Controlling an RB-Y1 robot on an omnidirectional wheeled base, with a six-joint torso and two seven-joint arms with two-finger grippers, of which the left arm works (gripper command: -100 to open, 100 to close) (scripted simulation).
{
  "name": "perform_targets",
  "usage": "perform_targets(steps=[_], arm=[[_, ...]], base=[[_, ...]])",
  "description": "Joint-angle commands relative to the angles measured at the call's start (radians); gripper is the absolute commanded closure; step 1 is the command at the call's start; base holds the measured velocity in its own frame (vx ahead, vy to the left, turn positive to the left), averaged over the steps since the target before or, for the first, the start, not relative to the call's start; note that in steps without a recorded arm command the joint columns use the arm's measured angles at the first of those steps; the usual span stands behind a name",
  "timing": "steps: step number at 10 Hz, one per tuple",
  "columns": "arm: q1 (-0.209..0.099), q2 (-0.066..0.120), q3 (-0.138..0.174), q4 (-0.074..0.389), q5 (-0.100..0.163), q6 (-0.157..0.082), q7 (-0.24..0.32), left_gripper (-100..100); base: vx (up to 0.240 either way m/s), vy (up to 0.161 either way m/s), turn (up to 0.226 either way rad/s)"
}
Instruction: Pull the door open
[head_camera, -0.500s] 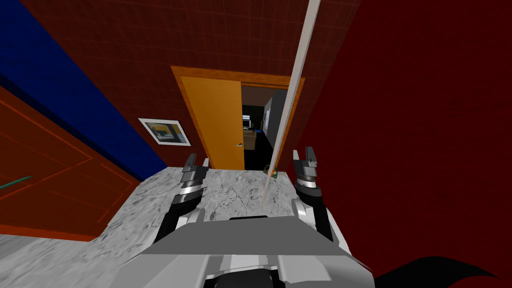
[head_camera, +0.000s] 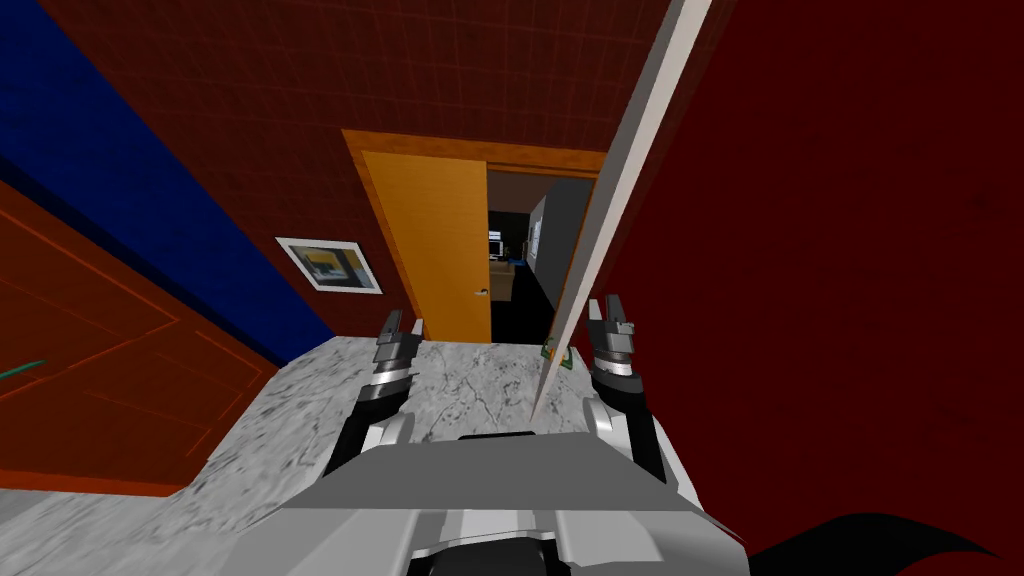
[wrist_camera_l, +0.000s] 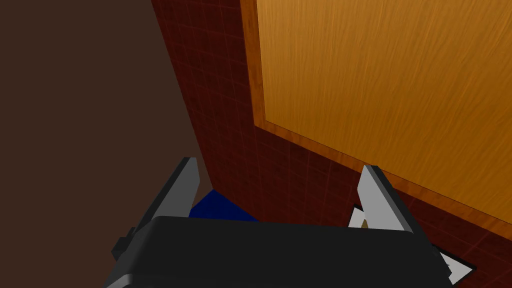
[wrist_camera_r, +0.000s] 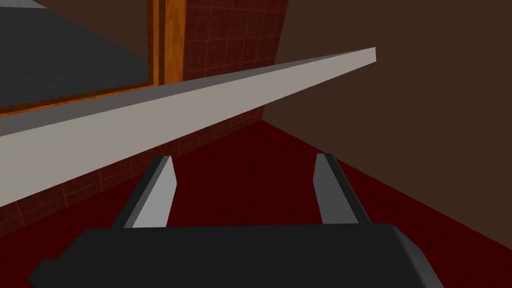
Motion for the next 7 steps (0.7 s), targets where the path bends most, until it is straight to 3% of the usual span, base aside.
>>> perform_targets(steps=[1, 7], arm=[[-0.012, 0.001, -0.007, 0.037, 0.005, -0.014, -0.014, -100], [-0.082, 0.025, -0.005, 0.190, 0.045, -0.050, -0.051, -100]], base=[[0.114, 0.083, 0.002], [0.080, 0.064, 0.000]])
